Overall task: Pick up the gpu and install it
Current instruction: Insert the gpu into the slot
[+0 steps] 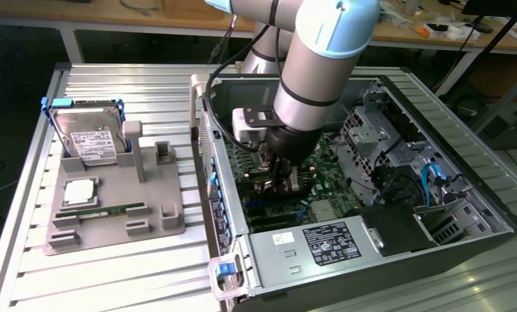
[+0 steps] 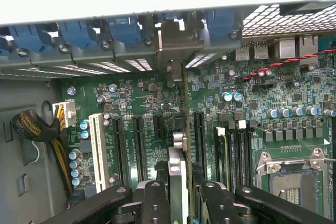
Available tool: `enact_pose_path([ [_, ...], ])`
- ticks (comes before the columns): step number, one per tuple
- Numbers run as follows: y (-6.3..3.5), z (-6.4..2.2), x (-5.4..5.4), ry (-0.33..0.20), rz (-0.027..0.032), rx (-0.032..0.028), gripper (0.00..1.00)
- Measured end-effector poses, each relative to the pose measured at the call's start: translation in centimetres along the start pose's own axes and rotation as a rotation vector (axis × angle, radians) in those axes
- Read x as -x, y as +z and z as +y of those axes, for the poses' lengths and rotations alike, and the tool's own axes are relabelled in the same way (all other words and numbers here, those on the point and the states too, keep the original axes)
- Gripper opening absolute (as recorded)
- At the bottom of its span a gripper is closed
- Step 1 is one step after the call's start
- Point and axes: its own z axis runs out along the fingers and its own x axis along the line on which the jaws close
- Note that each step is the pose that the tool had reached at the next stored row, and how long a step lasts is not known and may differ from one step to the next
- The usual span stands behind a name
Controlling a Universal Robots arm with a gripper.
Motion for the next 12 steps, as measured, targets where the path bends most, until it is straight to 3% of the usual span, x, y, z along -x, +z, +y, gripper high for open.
enact_pose_path([
  [12, 0.09, -0.02, 0.00, 0.000, 0.0000, 0.0021, 0.28],
])
